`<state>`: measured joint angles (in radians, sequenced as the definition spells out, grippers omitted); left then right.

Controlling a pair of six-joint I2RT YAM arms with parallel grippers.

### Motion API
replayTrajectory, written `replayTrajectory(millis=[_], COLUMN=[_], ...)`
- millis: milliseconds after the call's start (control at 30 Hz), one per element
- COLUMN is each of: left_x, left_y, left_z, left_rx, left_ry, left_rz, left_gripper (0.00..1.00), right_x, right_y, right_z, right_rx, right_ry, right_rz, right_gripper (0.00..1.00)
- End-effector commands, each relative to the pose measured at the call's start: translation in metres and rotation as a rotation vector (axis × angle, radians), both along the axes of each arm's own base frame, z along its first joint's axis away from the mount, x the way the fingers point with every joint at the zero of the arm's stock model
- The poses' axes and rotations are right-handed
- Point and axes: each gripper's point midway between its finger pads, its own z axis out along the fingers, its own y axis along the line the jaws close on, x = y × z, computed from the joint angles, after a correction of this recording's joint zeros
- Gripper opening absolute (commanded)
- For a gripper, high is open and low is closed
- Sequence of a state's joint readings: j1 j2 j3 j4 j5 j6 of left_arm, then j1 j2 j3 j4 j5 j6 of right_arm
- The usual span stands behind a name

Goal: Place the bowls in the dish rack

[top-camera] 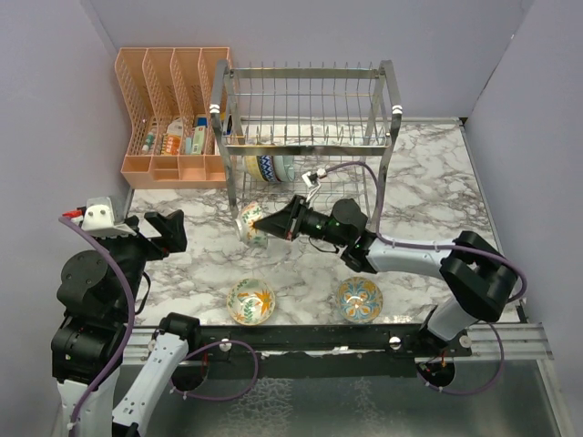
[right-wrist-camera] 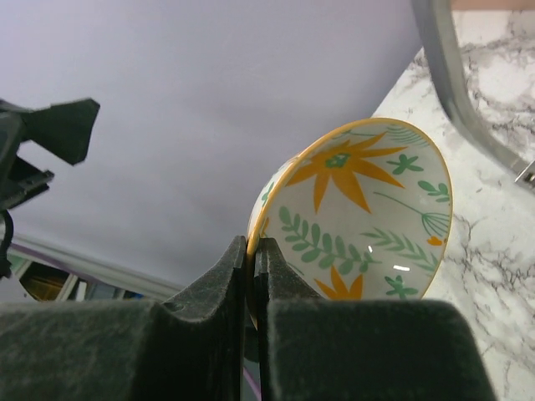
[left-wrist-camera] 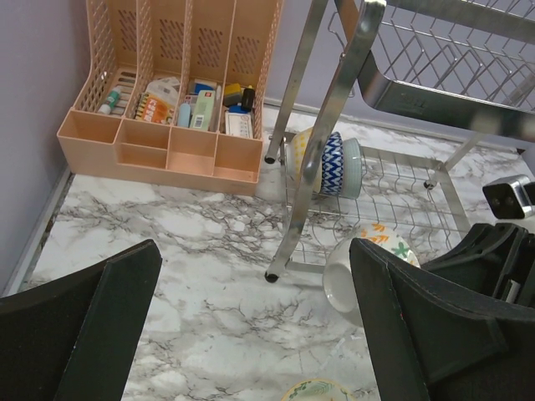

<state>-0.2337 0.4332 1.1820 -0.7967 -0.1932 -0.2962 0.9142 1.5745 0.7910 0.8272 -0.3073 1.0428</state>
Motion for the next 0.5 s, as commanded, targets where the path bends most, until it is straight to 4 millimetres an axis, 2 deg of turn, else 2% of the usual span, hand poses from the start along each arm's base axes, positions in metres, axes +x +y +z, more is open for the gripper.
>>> replayTrajectory(millis=[0,167,333,467], left_x=[-0.001,0.000,0.001,0.000], left_y=[0.003,0.002,0.002,0.003], left_z=[0.006,0.006,0.008,0.009], left_rx=[0.012,0.017,0.022,0.025], left_ry=[-0.011,-0.010,-0.009,-0.008], left_rz=[0.008,0.005,0.005,0.009], left_gripper=[0.99,0.99,0.99,0.99], right_x=[0.030,0.059,0.081,0.102], right_y=[-0.004,-0.015,-0.011,-0.010], right_z=[0.041,0.040,0.051,0.049], right_rx=[0.151,0.245,0.292,0.314], right_ry=[-0.047,-0.009,-0.027,0.004], right_rz=[-0.056,-0.120,-0.170,-0.222], right_gripper=[0.01,0.01,0.01,0.01])
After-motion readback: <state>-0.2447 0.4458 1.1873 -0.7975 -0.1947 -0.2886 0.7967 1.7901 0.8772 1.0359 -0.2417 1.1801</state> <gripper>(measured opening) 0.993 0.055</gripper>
